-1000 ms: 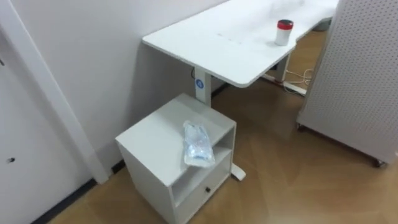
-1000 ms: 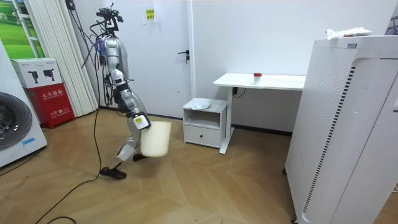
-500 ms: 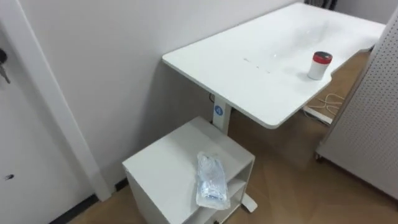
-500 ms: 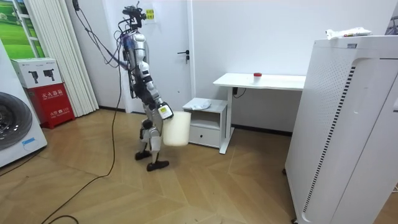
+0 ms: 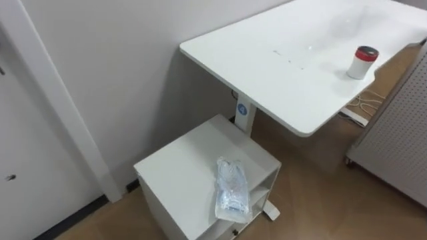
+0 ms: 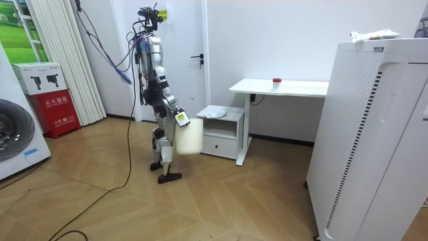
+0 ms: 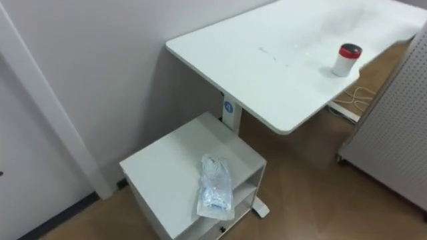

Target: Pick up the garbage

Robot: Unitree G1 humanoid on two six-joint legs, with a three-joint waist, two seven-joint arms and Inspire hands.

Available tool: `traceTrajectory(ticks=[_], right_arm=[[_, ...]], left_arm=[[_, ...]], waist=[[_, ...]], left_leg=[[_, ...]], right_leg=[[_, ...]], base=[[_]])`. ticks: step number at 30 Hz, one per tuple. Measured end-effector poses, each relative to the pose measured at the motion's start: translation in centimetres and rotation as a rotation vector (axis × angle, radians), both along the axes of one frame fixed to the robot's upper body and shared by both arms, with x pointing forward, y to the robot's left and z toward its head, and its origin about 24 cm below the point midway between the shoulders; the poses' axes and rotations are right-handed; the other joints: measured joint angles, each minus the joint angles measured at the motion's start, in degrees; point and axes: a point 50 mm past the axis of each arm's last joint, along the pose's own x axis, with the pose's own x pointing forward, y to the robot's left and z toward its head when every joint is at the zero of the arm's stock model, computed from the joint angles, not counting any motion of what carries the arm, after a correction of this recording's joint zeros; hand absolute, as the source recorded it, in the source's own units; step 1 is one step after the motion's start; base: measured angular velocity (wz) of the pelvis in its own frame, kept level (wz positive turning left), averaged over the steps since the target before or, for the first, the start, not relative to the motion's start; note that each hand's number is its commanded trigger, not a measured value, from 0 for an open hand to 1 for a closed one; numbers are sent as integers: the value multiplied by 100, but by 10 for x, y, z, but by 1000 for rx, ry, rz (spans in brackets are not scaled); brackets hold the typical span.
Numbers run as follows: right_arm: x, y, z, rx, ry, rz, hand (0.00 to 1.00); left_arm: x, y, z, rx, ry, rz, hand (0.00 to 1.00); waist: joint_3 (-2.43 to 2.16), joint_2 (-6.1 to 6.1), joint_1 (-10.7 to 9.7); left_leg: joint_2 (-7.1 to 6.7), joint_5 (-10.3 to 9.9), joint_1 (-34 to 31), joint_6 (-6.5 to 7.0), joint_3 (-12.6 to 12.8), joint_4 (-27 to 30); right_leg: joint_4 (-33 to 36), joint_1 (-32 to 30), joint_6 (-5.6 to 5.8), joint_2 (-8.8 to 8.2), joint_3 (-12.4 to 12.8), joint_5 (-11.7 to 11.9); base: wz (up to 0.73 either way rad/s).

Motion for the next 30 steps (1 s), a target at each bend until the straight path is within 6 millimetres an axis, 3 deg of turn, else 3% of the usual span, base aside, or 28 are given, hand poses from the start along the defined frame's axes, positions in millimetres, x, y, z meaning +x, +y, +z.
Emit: traceTrajectory(ticks=[5,8,11,13,17,19,23,29,30], right_arm=[[13,3,3,1,-36,31,100],[23,4,5,-2,-52,47,100],[37,3,9,-15,-71,79,100],[50,3,13,-28,-98,102,100],[67,6,19,-43,-134,136,100],[78,6,24,-54,-176,151,100],[89,11,30,-70,-229,167,100],[108,13,42,-89,-320,169,100],[111,12,45,-97,-335,177,100]], left_arm=[[47,-12,29,55,-230,-42,0],[76,-19,49,68,-346,-62,0],[103,-28,69,74,-448,-95,0],[118,-35,82,74,-511,-129,0],[137,-42,98,92,-568,-161,0],[146,-45,107,105,-600,-174,0],[148,-42,108,116,-603,-152,0],[160,-39,121,160,-645,-130,0],[163,-39,124,169,-656,-121,0]], waist=[[-1,3,-190],[35,20,-299],[121,72,-385],[204,149,-432],[254,181,-455],[325,222,-474],[353,258,-585],[427,266,-762],[458,276,-781]], left_leg=[[9,10,-221,6,8,109],[10,5,-506,19,23,275],[34,-20,-808,54,35,464],[33,-57,-1114,83,19,674],[85,-146,-1685,118,25,1117],[129,-230,-2033,141,24,1448],[173,-324,-2483,169,52,1816],[303,-394,-3193,209,170,2380],[323,-433,-3310,192,169,2510]], right_leg=[[164,-265,-6,-32,-79,-2],[358,-577,-9,-64,-146,-2],[490,-878,-9,-86,-112,-2],[672,-1165,-8,-111,-101,-2],[1029,-1724,-28,-127,-107,-15],[1276,-2033,-52,-130,-118,-42],[1654,-2497,-72,-132,-56,-103],[2169,-3235,-141,-118,11,-151],[2250,-3352,-157,-95,37,-162]], base=[[0],[-1],[-5],[-7],[-6],[-4],[-7],[-9],[-17]])
